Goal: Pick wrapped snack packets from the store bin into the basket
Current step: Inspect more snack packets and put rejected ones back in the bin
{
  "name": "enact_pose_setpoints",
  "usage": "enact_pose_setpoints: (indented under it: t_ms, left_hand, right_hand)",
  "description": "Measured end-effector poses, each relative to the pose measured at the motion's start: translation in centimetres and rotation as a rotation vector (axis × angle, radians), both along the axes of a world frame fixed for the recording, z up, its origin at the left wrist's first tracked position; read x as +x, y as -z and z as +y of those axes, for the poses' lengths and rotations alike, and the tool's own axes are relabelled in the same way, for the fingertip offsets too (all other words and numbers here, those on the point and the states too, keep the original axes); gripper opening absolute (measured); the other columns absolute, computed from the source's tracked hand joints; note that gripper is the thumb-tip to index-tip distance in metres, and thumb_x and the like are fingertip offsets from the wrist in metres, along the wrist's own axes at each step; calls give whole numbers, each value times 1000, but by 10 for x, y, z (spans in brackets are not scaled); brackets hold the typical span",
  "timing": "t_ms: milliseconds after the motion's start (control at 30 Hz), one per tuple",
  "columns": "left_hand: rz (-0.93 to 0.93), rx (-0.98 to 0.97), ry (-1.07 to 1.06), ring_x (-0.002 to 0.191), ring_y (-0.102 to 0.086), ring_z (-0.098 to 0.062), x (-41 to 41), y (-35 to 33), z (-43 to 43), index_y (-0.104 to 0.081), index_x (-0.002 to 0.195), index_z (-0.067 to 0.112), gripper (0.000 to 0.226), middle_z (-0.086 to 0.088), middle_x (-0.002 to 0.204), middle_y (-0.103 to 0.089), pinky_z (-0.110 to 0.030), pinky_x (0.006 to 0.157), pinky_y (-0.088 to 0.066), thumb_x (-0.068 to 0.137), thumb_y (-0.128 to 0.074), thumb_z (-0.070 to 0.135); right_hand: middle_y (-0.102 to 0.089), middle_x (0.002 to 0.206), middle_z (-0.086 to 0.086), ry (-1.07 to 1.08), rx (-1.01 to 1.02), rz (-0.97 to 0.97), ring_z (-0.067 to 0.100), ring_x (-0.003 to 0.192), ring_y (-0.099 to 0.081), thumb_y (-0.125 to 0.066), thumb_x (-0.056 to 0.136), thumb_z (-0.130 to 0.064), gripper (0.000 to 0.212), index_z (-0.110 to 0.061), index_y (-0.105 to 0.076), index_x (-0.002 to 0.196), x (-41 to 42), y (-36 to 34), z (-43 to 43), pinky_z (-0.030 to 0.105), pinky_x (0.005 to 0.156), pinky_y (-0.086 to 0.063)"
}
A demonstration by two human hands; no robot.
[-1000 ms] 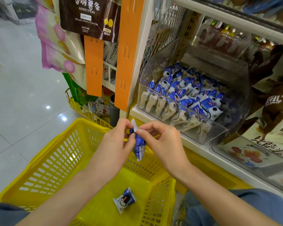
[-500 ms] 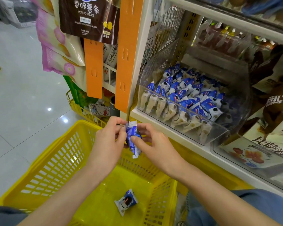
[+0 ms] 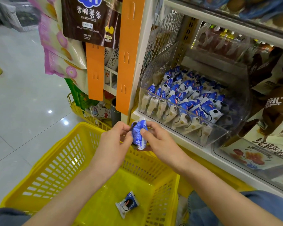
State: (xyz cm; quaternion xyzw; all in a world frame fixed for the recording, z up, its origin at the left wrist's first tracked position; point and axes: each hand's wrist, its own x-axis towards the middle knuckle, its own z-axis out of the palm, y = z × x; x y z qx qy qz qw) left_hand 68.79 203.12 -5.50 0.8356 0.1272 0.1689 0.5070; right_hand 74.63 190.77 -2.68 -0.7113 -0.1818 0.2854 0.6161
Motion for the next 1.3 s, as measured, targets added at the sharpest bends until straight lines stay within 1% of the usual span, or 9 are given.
enact_pose_setpoints:
  t_ms: [133,267,400,500,633,733,833,1000,1300]
  left_hand:
    - [57,-281,-60,78,-68,-21,3,-6,2,-59,81,28,24,-1,80,-70,-36,69,-58,96,-46,14]
    - [245,-790,223,102,-65,-13,0,-12,-4,-58,117,24,30,-4,111,-68,-35,87,-53,93,-45,39]
    - [213,-719,176,100,-66,-15,-2,-12,-7,-57,121,21,29,-3,111,-69,-31,79,-56,93,-52,20]
    - [165,-677,57,89,-66,-13,0,-13,-2,-58,114,20,21,-5,107,-68,-25,62,-56,95,-49,20]
    - [163,-719,42,73,-65,-9,2,-16,0,-61,103,18,20,-2,92,-70,-21,53,-52,93,-50,30]
    - [145,-741,94,67,-65,-9,4,-18,0,-63,107,12,24,0,86,-72,-21,57,-53,90,-54,27]
    - [96,-714,88,75,-67,-8,6,-19,-1,-64,108,15,23,-1,93,-73,-20,62,-54,90,-55,27]
    - [73,-715,128,86,-69,-14,11,-24,5,-63,107,19,21,0,97,-73,-26,69,-54,86,-62,19]
    - [-78,-744,44,84,-68,-11,22,-40,19,-59,104,22,22,3,98,-69,-24,68,-55,84,-65,14]
  right_hand:
    - [-59,109,-15,5,-101,-219,3,90,-61,-59,89,-25,27,-35,-45,109,0,9,1,29,79,-55]
    - [-49,120,-11,83,-248,-415,-4,99,-52,-71,77,-36,60,-32,-35,125,1,16,2,13,81,-48]
    - [-58,105,-14,3,-198,-490,-9,95,-55,-77,71,-19,55,-55,-50,102,2,10,5,10,81,-45]
    - [-60,88,-17,-40,-211,-401,-6,72,-53,-75,75,-17,35,-31,-56,102,6,4,7,5,63,-40]
    - [-66,89,3,57,-90,-237,9,75,-57,-61,87,-11,10,-12,-60,96,13,-4,2,20,69,-46]
    - [-65,89,15,190,-45,-113,12,70,-58,-54,92,-17,24,5,-58,98,15,-6,-2,18,58,-49]
    - [-66,79,2,235,-30,-92,2,58,-60,-50,94,-23,24,0,-56,98,13,-10,-3,14,50,-48]
    - [-64,61,-9,215,-35,-249,0,56,-61,-53,92,-21,11,-15,-51,83,8,-18,-1,15,49,-48]
    - [-67,91,-9,414,-165,-618,4,83,-63,-47,96,-26,14,-25,-60,100,86,-57,-6,20,73,-52]
